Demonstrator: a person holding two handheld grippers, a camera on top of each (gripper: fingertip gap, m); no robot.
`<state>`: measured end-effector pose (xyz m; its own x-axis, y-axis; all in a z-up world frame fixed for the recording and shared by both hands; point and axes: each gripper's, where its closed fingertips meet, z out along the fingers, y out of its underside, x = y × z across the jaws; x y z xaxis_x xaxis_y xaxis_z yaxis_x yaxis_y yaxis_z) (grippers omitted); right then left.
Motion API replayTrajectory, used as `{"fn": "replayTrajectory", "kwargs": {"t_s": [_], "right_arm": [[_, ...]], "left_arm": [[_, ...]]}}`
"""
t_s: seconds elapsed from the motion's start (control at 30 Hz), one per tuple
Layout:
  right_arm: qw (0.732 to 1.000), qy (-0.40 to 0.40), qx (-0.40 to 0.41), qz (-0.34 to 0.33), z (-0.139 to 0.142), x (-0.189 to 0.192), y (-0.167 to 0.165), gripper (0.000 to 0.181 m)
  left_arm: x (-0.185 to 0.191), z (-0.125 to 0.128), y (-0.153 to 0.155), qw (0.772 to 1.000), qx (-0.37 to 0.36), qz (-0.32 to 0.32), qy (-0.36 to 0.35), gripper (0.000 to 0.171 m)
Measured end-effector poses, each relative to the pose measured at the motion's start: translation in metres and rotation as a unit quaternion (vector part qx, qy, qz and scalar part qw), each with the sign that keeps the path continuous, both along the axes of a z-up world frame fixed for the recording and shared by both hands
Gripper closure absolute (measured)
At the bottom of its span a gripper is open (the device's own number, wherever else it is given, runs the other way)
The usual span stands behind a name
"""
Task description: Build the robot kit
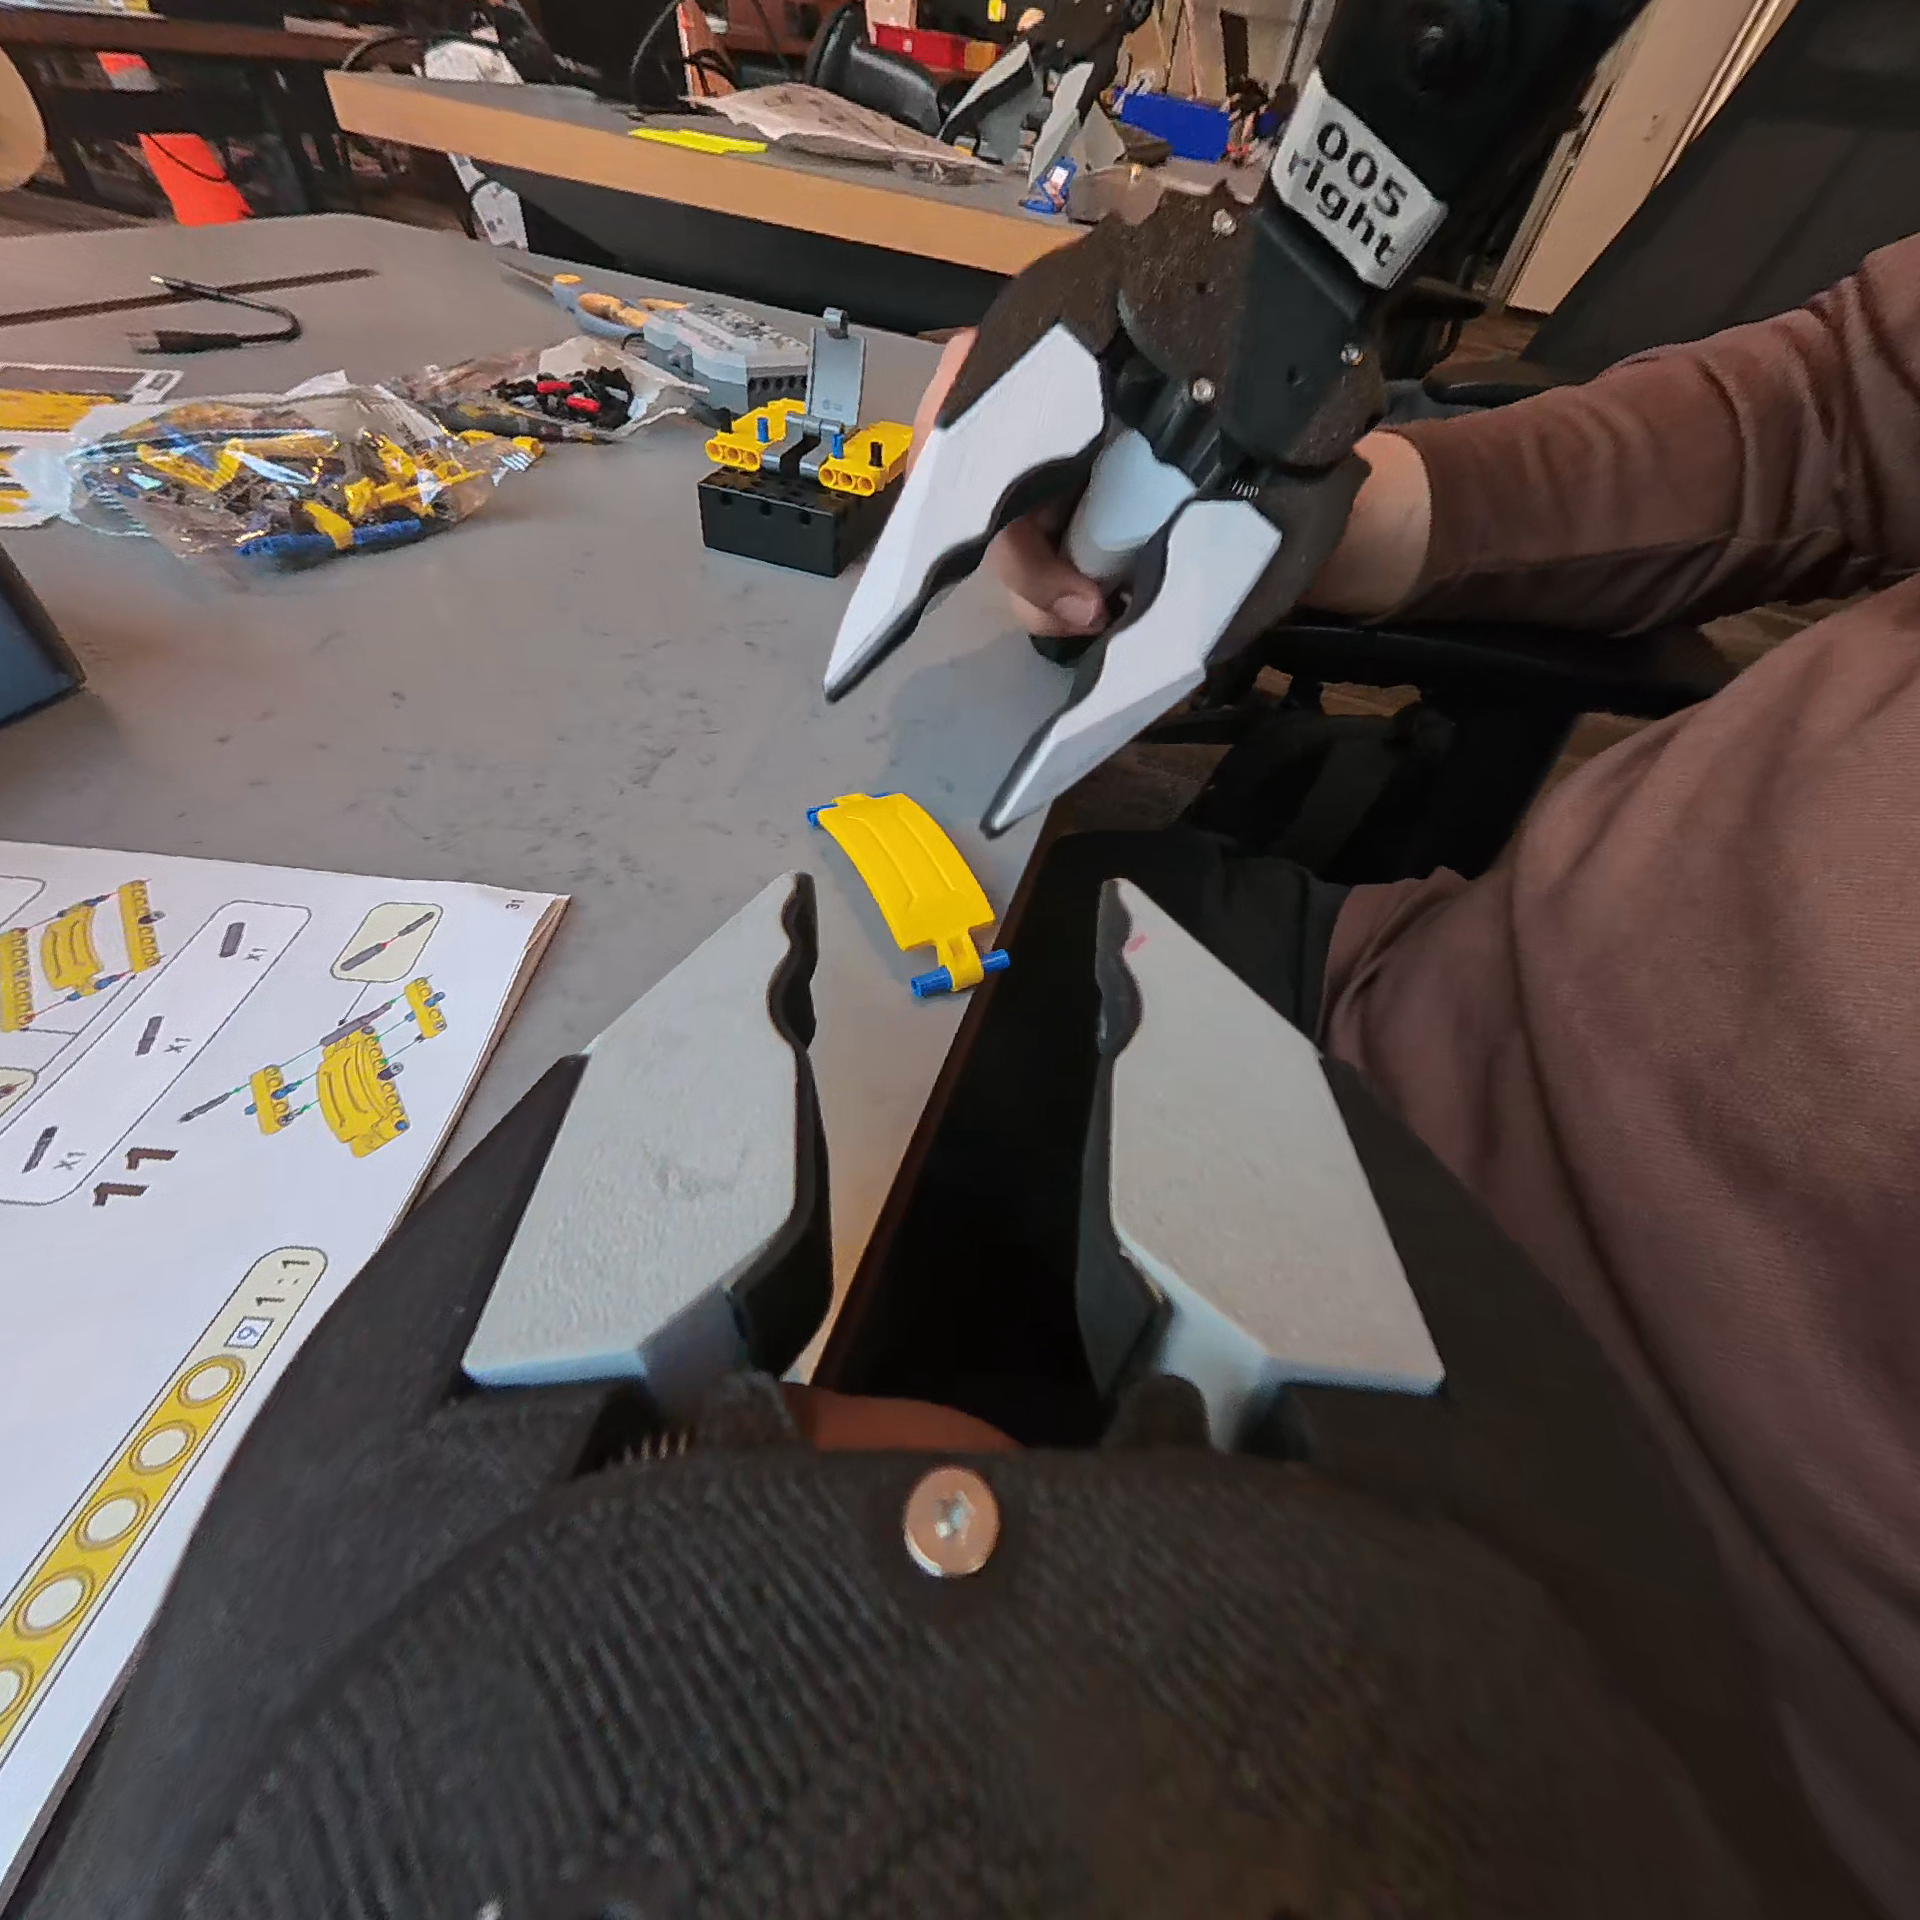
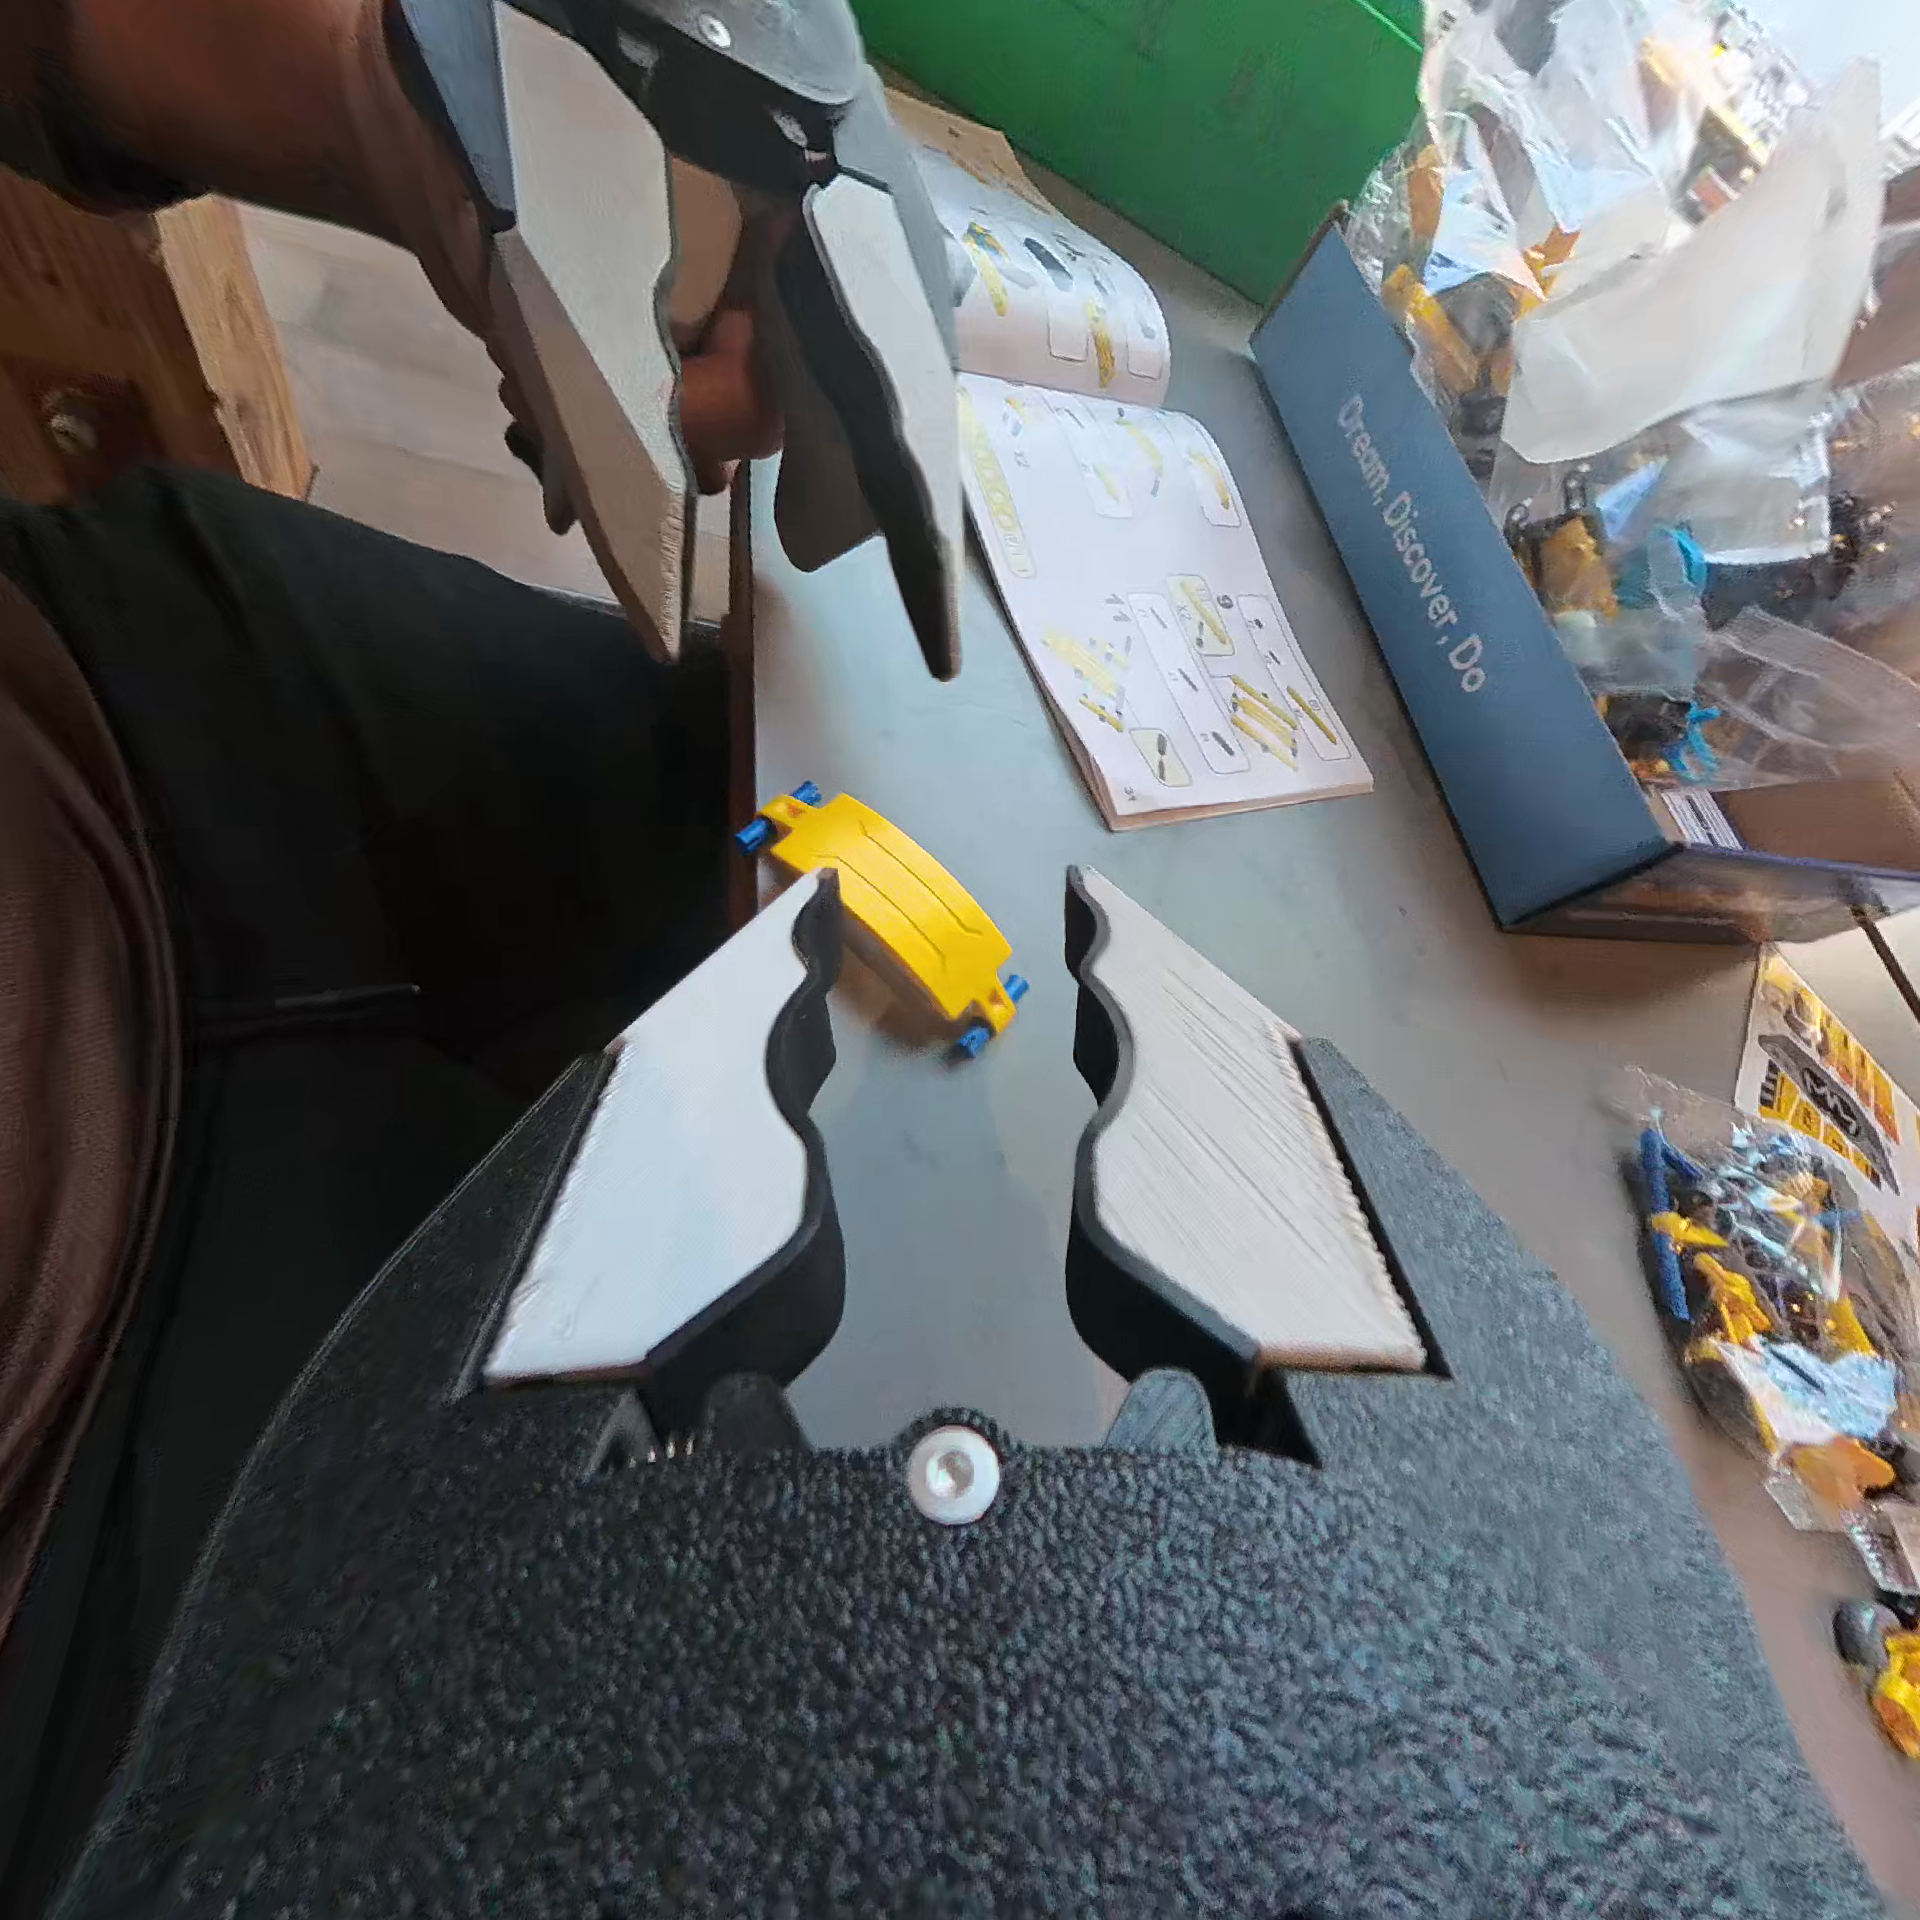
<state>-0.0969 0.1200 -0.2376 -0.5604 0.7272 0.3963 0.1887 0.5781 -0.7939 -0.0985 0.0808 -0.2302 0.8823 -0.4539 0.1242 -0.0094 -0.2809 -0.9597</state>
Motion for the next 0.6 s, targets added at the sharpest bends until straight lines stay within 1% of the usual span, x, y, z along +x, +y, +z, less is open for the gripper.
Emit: {"fn": "replayTrajectory", "kwargs": {"t_s": [0.1, 0.17, 0.23, 0.37, 0.4, 0.53, 0.6], "right_arm": [[0.999, -0.016, 0.037, 0.017, -0.010, -0.003, -0.010, 0.140], [0.997, -0.020, 0.066, 0.018, -0.017, -0.006, -0.011, 0.149], [0.996, 0.001, 0.085, -0.022, -0.015, -0.017, 0.003, 0.169], [0.980, 0.018, 0.126, -0.151, -0.015, -0.034, 0.058, 0.168], [0.977, 0.025, 0.125, -0.168, -0.013, -0.035, 0.065, 0.166], [0.974, 0.061, 0.088, -0.201, 0.003, -0.035, 0.074, 0.168], [0.974, 0.066, 0.083, -0.199, 0.005, -0.035, 0.073, 0.175]], "left_arm": [[0.001, 0.005, 0.000, 1.000, 0.009, -0.003, -0.019, 0.121], [-0.001, 0.007, 0.000, 1.000, 0.011, -0.001, -0.025, 0.123], [-0.001, 0.007, 0.000, 1.000, 0.013, -0.001, -0.025, 0.123], [-0.001, 0.004, 0.001, 1.000, 0.013, 0.001, -0.013, 0.126], [0.000, 0.003, 0.001, 1.000, 0.013, -0.001, -0.007, 0.126], [0.002, 0.000, 0.001, 1.000, 0.013, -0.002, 0.006, 0.127], [0.001, 0.002, 0.000, 1.000, 0.015, -0.004, -0.001, 0.127]]}}
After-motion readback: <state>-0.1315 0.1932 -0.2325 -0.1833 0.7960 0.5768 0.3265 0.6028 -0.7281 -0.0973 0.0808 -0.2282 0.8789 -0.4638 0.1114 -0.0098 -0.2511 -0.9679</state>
